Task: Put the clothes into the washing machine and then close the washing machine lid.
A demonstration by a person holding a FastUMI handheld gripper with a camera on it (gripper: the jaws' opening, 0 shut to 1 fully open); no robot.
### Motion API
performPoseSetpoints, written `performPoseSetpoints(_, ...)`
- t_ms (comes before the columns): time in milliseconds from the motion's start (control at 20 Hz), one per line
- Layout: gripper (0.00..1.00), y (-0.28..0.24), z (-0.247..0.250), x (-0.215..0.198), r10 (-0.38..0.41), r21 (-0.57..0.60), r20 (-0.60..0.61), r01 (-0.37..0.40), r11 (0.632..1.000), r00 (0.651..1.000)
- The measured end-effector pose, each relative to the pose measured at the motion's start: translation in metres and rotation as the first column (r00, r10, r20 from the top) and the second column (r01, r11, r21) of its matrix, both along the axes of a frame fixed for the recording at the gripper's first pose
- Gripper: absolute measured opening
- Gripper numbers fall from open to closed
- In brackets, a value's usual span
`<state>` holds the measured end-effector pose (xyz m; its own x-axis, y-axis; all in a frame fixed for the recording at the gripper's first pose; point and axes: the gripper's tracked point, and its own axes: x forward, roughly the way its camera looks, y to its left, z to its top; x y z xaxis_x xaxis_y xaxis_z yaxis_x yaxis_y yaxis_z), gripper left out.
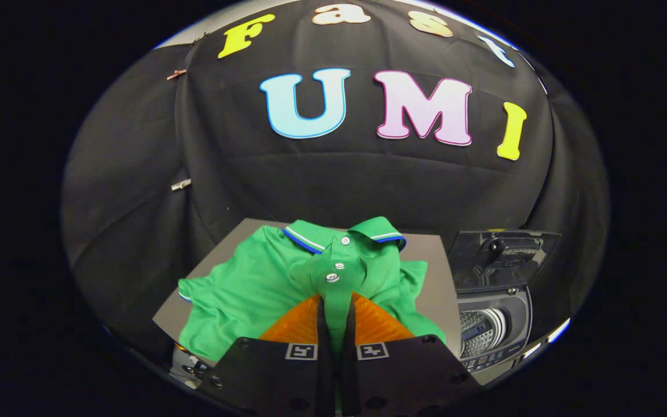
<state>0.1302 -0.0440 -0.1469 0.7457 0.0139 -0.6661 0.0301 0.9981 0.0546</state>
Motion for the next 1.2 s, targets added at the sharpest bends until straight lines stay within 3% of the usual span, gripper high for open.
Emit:
performPoseSetpoints(200,0.09,-0.015,0.015,0.006,0.031,-0.006,0.027,-0.031,0.999,0.999)
performPoseSetpoints(700,0.1,-0.098,0.036,-0.018,0.175,0.136,0.036,-0.178,0.975,0.984)
performPoseSetpoints(1200,0.1,-0.277,0.045,0.009,0.103,0.174,0.037,-0.107,0.979,0.994)
